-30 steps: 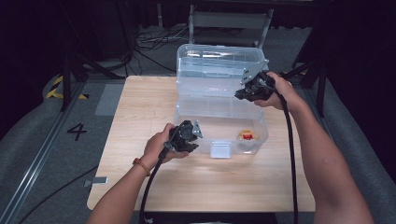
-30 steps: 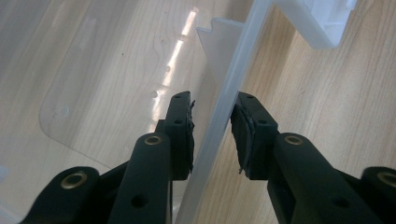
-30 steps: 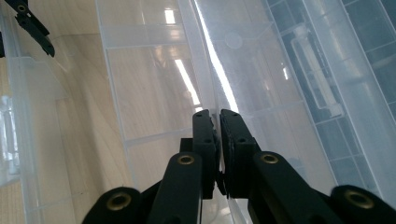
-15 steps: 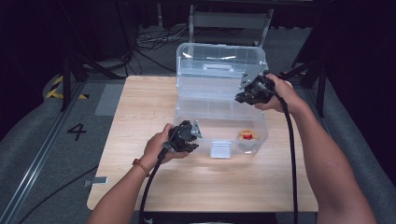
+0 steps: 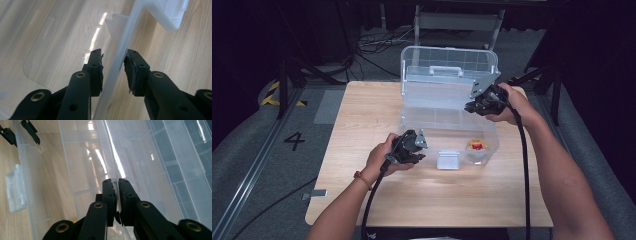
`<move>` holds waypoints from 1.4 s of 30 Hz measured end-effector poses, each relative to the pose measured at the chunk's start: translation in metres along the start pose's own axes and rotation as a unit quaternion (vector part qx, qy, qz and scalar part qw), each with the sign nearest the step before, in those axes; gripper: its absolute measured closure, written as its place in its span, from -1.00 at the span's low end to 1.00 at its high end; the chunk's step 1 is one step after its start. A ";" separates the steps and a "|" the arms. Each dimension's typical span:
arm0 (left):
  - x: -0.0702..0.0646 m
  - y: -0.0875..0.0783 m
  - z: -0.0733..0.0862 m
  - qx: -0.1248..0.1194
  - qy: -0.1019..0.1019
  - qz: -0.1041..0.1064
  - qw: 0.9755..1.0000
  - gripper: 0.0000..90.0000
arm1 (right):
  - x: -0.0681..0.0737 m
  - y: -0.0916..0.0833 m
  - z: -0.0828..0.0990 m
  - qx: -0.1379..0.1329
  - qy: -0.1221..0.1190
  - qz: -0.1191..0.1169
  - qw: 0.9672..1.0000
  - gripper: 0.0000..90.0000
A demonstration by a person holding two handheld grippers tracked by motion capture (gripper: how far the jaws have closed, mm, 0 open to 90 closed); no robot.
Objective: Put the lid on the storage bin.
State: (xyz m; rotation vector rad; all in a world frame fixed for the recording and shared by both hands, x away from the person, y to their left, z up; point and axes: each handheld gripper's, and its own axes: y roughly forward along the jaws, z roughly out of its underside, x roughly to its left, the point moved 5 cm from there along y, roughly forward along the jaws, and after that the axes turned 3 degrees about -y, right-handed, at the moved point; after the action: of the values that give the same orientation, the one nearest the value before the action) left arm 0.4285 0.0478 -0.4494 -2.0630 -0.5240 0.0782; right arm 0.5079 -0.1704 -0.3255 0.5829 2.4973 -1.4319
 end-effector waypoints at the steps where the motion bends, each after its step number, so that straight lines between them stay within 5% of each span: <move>1: 0.000 0.000 0.000 0.000 0.002 -0.001 1.000 0.50 | 0.001 0.000 0.001 -0.004 0.001 -0.001 1.000 0.88; 9: 0.002 -0.001 0.000 0.003 0.013 0.010 1.000 0.54 | 0.009 -0.002 0.004 -0.014 0.000 -0.003 1.000 0.87; 14: -0.001 -0.002 -0.005 0.021 0.047 -0.004 0.999 0.59 | 0.012 -0.003 0.006 -0.019 0.003 -0.005 1.000 0.86; 24: -0.001 -0.009 -0.002 -0.035 0.031 -0.007 0.999 0.64 | 0.021 -0.004 0.008 -0.017 0.001 0.000 1.000 0.85; 42: -0.002 -0.015 -0.003 -0.071 0.012 -0.004 0.997 0.55 | 0.029 -0.004 0.014 -0.035 0.005 0.002 0.999 0.82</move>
State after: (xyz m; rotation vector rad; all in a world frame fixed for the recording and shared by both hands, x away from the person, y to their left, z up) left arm 0.4227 0.0515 -0.4359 -2.1967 -0.5355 0.0109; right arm 0.4795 -0.1776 -0.3400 0.5820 2.5404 -1.3377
